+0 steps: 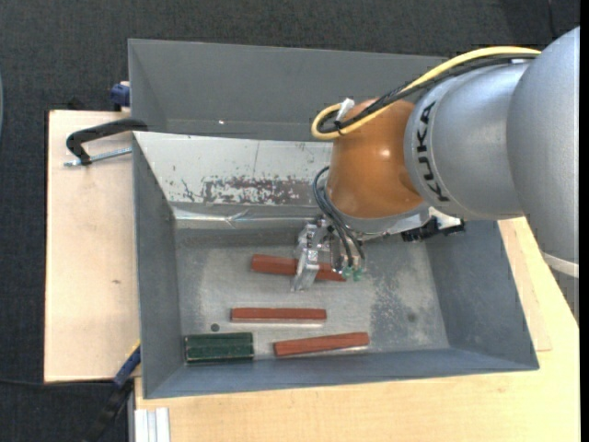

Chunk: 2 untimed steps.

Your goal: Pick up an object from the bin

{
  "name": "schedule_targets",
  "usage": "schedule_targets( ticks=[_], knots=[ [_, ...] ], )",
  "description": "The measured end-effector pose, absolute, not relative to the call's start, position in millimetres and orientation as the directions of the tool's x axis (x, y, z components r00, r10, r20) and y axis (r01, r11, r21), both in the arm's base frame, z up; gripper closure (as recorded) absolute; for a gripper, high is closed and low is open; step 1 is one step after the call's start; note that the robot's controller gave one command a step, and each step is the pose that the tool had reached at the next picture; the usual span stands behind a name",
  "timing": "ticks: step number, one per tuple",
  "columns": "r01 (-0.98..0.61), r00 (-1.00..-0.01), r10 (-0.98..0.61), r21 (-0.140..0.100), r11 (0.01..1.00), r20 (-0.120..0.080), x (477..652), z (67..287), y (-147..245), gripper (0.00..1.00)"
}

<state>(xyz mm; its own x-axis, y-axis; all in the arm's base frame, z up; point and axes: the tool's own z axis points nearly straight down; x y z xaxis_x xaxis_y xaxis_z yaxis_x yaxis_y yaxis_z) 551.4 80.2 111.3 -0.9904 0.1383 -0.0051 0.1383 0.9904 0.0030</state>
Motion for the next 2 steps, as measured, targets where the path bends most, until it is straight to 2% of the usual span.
schedule_targets(
  ticks=[1,2],
  knots=[
    [0.147,-0.989,0.147,-0.002,0.989,0.005,561.8,137,95,1.0],
    [0.134,-0.991,0.134,0.001,0.991,-0.004,531.8,268,58,1.0]
  ],
)
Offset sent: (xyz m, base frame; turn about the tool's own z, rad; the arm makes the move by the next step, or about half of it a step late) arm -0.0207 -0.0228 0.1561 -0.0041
